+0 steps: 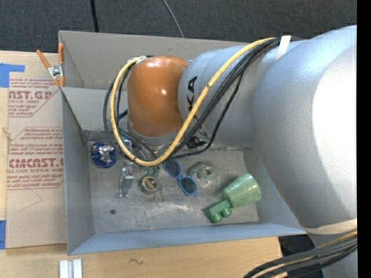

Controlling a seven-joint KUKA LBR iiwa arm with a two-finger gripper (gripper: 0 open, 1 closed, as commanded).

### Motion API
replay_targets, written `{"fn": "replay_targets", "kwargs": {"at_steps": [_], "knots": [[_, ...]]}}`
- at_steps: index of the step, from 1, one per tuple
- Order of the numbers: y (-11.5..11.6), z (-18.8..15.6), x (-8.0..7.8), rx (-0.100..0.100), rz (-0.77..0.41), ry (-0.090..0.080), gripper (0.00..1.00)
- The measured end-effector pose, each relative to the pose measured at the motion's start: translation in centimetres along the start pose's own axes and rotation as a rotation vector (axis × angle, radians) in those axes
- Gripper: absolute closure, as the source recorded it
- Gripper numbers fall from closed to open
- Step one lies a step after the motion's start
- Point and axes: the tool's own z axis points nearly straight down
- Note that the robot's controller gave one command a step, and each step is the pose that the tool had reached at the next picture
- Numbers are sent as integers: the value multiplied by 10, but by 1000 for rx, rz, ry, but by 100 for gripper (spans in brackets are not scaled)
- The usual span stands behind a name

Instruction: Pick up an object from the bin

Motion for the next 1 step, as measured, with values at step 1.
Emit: {"fn": "replay_targets", "kwargs": {"at_steps": [1], "knots": [[-81, 78, 4, 5, -138, 7, 0]]}}
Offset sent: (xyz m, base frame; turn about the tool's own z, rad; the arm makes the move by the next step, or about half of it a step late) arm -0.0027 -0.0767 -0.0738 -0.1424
